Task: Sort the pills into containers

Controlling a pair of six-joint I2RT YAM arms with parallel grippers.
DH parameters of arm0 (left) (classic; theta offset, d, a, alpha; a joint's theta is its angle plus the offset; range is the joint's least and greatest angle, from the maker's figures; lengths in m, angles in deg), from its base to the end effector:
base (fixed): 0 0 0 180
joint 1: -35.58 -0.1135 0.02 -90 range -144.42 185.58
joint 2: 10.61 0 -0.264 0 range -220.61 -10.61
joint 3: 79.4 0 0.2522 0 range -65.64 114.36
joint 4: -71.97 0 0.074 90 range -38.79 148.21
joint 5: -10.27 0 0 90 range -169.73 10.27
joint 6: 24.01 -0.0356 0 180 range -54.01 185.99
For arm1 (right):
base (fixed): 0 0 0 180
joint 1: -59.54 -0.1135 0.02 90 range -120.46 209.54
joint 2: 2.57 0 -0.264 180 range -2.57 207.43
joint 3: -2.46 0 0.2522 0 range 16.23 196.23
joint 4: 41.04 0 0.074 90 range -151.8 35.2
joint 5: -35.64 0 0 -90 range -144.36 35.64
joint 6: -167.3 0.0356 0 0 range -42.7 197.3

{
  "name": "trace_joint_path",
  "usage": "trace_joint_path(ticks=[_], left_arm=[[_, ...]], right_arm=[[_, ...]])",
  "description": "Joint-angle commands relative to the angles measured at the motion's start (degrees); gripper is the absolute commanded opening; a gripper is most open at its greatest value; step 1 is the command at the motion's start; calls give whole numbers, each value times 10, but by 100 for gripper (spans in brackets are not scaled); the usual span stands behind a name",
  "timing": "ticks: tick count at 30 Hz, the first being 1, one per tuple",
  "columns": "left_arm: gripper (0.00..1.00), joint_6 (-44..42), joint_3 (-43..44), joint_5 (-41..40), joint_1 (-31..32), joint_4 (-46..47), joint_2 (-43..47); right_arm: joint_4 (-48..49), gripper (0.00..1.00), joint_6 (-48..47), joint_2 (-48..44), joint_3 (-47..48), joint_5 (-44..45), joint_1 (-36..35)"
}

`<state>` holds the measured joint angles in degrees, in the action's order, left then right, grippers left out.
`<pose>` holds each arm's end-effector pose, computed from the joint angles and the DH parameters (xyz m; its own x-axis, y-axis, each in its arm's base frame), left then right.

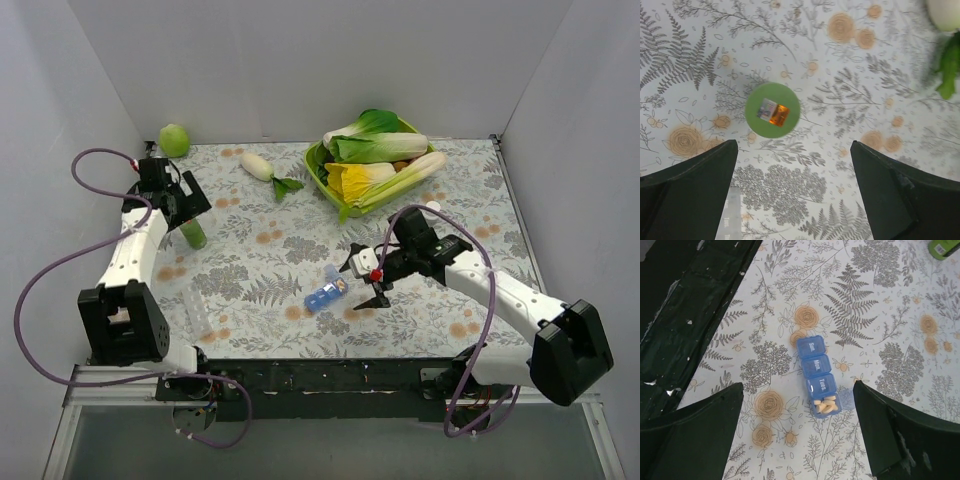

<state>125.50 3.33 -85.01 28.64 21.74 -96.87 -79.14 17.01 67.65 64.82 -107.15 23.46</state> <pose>0.3165 0.0418 0.2731 -0.2560 -0.8956 -0.3639 -0.7784 0.4142 -0.4718 0.1828 0.1683 0.2588 0.4100 -0.3511 -0.8418 -0.9029 -0.2871 -0.3200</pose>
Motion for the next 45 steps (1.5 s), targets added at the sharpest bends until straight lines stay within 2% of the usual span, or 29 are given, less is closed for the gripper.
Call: trace_joint_path(ticks=[1, 3, 6, 10, 12, 16, 20, 27, 28, 33, 38, 45], left_arm=[[98, -29, 8, 95, -2, -3, 103], [98, -38, -20, 171, 11, 17, 149], [98, -73, -88, 232, 54, 72, 214], [98, -111, -179, 326, 194, 153, 275], [98, -119, -232, 339, 257, 176, 290], [98, -145, -294, 317, 341, 241, 304], [98, -198, -343, 276, 426, 312, 291], [98, -264, -344, 172, 565, 357, 180], [98, -268, -343, 136, 576, 361, 170], [98, -283, -352, 67, 606, 398, 125], [98, -284, -357, 34, 609, 418, 109], [97, -260, -362, 7, 609, 395, 88]], right_arm=[[-135, 98, -152, 50, 54, -41, 10], [-170, 98, -186, 75, 88, -43, 17], [-246, 98, -227, 134, 144, -59, 40], [-323, 96, -261, 220, 212, -70, 76], [-360, 96, -269, 244, 237, -64, 82], [-393, 96, -257, 292, 285, -66, 96], [-387, 96, -242, 299, 287, -54, 98], [-284, 95, -138, 269, 244, -5, 97], [-280, 95, -135, 264, 241, -1, 98], [-266, 95, -133, 255, 221, -4, 97], [-266, 95, -136, 256, 212, -6, 97], [-266, 95, -139, 257, 208, -11, 97]])
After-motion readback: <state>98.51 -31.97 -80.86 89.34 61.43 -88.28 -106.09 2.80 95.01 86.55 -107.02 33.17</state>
